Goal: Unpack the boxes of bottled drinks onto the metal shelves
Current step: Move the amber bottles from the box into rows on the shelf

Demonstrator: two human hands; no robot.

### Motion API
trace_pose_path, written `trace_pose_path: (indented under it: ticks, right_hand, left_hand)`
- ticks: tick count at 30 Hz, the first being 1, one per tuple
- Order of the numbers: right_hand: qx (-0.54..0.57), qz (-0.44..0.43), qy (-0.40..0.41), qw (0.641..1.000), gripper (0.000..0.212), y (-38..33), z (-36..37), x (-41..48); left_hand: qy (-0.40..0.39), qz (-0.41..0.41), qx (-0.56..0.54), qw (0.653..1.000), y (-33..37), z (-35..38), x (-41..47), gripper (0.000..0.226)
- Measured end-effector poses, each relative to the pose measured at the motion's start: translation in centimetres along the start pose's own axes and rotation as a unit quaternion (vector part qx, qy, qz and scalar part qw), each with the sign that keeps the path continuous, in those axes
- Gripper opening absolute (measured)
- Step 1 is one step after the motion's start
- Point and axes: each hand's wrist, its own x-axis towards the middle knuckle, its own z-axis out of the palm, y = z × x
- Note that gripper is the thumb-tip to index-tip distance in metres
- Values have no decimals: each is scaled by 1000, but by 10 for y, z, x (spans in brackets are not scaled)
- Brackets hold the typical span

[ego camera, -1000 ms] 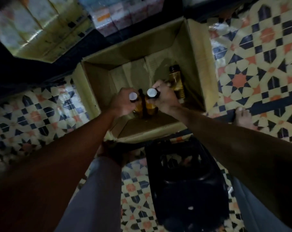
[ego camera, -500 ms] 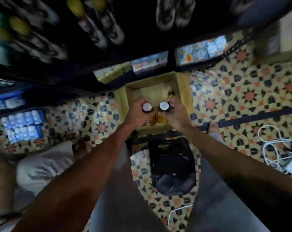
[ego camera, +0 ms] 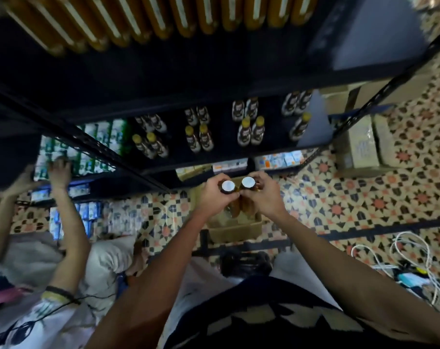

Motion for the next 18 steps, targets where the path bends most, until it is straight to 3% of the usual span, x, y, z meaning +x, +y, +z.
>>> trace_pose_path:
  ticks: [6,18]
  right_hand:
    - [-43,-83,-18,995,38,-45,-27,4]
    - [-143,-236,-24,961,49,-176,-107,47]
  left_hand:
    - [5,19,34,999,40,-32,4,35]
    - [58,177,148,971,159,-112,31,40]
